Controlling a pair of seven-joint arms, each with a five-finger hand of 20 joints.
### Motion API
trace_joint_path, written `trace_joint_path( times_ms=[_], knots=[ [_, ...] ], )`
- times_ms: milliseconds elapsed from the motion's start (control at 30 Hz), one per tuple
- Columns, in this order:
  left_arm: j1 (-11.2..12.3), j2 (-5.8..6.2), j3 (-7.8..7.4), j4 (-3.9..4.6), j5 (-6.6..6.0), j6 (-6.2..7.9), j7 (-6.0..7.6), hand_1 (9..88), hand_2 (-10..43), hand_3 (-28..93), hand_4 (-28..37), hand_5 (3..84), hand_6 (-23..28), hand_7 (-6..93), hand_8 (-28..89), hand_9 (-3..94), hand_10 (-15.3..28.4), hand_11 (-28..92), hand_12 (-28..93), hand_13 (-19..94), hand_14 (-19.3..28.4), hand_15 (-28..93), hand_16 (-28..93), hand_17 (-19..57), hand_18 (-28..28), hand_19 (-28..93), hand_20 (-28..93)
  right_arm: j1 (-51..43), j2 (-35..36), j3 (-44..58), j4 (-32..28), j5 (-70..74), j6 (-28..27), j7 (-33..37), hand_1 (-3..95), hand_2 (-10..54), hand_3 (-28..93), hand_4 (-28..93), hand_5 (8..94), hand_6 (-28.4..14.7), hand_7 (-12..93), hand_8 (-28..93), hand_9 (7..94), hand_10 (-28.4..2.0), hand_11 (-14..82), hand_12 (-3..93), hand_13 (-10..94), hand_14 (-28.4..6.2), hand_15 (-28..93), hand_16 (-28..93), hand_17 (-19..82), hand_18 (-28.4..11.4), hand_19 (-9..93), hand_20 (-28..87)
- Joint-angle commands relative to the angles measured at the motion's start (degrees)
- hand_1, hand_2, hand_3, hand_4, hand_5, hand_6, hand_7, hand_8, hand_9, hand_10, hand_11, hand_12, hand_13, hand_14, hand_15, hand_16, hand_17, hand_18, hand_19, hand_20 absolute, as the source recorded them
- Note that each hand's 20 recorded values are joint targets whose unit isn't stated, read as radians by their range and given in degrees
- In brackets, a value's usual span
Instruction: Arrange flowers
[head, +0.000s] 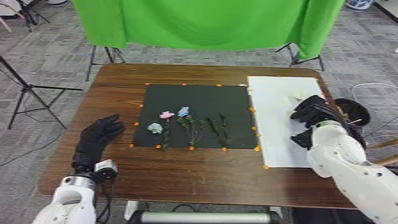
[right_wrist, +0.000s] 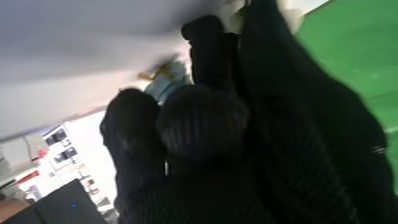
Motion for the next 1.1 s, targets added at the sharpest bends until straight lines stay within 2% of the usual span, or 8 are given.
trace_joint_path(
  times_ms=[33, 233, 433, 567, 633, 700, 833, 1100],
  knots=[
    [2.36, -0.78, 0.67, 1.69, -0.14, -0.43, -1.63, 19.8, -4.5, 68, -28.3, 50.5, 1.1, 17.0, -6, 48.7, 13.2, 19, 15, 41, 16.5, 21, 1, 10.6, 12.5, 9, 21, -1.05, -0.29, -3.76, -0.13, -2.25, 7.02, -3.31, 61.0, -9.5, 61, -20, 79.3, 1.6, 22, 6, 87.3, -10.5, 7.8, 37.0, 92, -1.4, 65, 30, 66, -13.9, 93, 57],
    [2.55, -0.55, 0.48, 1.51, -0.21, -0.13, -1.64, 20.0, -4.3, 67, -28.3, 50.5, 1.1, 17.0, -7, 48.7, 13.1, 19, 15, 41, 16.4, 21, 1, 10.6, 12.5, 9, 21, 0.62, 0.36, -3.86, -4.31, -1.51, 9.71, -5.18, 61.4, -9.5, 62, -20, 80.9, 1.4, 22, 6, 88.9, -11.1, 7.9, 37.8, 92, -1.4, 66, 30, 67, -13.9, 93, 58],
    [2.83, -0.12, 0.24, 1.35, -0.22, -0.09, -1.71, 19.8, -4.5, 68, -28.3, 50.5, 1.1, 16.9, -7, 48.7, 13.2, 19, 15, 41, 16.4, 21, 1, 10.6, 12.5, 9, 21, 6.63, -0.84, -5.32, -10.19, 1.43, 5.97, -6.32, 61.1, -9.5, 62, -19, 81.4, 1.3, 22, 5, 89.1, -11.4, 7.4, 38.4, 92, -1.3, 66, 31, 67, -13.9, 93, 59],
    [2.66, 0.07, 0.50, 1.30, -0.10, -0.24, -1.95, 19.7, -4.4, 68, -28.3, 50.4, 1.1, 17.0, -6, 48.7, 13.1, 19, 15, 41, 16.5, 21, 1, 10.6, 12.4, 9, 21, 13.50, -3.24, -10.47, -11.57, 4.52, 2.60, -7.31, 61.0, -9.5, 62, -19, 81.4, 1.3, 22, 5, 89.1, -11.3, 7.2, 38.3, 92, -1.2, 66, 31, 67, -13.8, 93, 59],
    [2.40, 0.22, 0.63, 1.38, -0.07, -0.32, -2.08, 19.8, -4.4, 67, -28.3, 50.5, 1.1, 17.0, -6, 48.7, 13.1, 19, 15, 41, 16.5, 21, 1, 10.6, 12.5, 9, 21, 17.14, -4.71, -14.04, -11.24, 4.75, 0.53, -7.67, 60.8, -9.5, 62, -19, 81.5, 1.3, 22, 5, 89.2, -11.4, 7.1, 38.2, 92, -1.2, 66, 31, 67, -13.9, 93, 59],
    [2.33, 0.38, 0.66, 1.42, -0.11, -0.27, -2.05, 19.7, -4.4, 68, -28.3, 50.4, 1.0, 17.1, -6, 48.7, 13.1, 19, 15, 41, 16.5, 21, 1, 10.6, 12.4, 9, 21, 20.28, -6.66, -16.61, -10.86, 5.89, -4.81, -7.49, 60.8, -9.5, 62, -19, 81.5, 1.2, 22, 5, 89.2, -11.4, 7.1, 38.3, 92, -1.2, 66, 31, 67, -13.9, 93, 59],
    [2.12, 0.36, 0.81, 1.43, 0.01, -0.41, -2.19, 19.8, -4.4, 68, -28.3, 50.5, 1.0, 17.1, -7, 48.6, 13.1, 19, 15, 41, 16.5, 21, 1, 10.6, 12.4, 9, 21, 26.06, -10.76, -23.35, -8.09, 5.80, -11.94, -7.70, 60.9, -9.5, 62, -19, 81.6, 1.2, 22, 5, 89.0, -11.7, 6.8, 38.2, 92, -1.2, 66, 31, 67, -13.8, 93, 60],
    [2.00, 0.63, 0.71, 1.47, -0.10, -0.46, -2.36, 19.8, -4.3, 67, -28.3, 50.7, 1.1, 17.1, -6, 48.7, 13.2, 19, 15, 41, 16.5, 21, 1, 10.6, 12.5, 9, 21, 29.52, -16.38, -30.12, -2.90, 3.38, -17.43, -6.81, 61.0, -9.5, 62, -19, 81.6, 1.1, 22, 5, 88.5, -11.8, 6.3, 38.0, 91, -1.3, 66, 31, 67, -13.9, 93, 59]
  ],
)
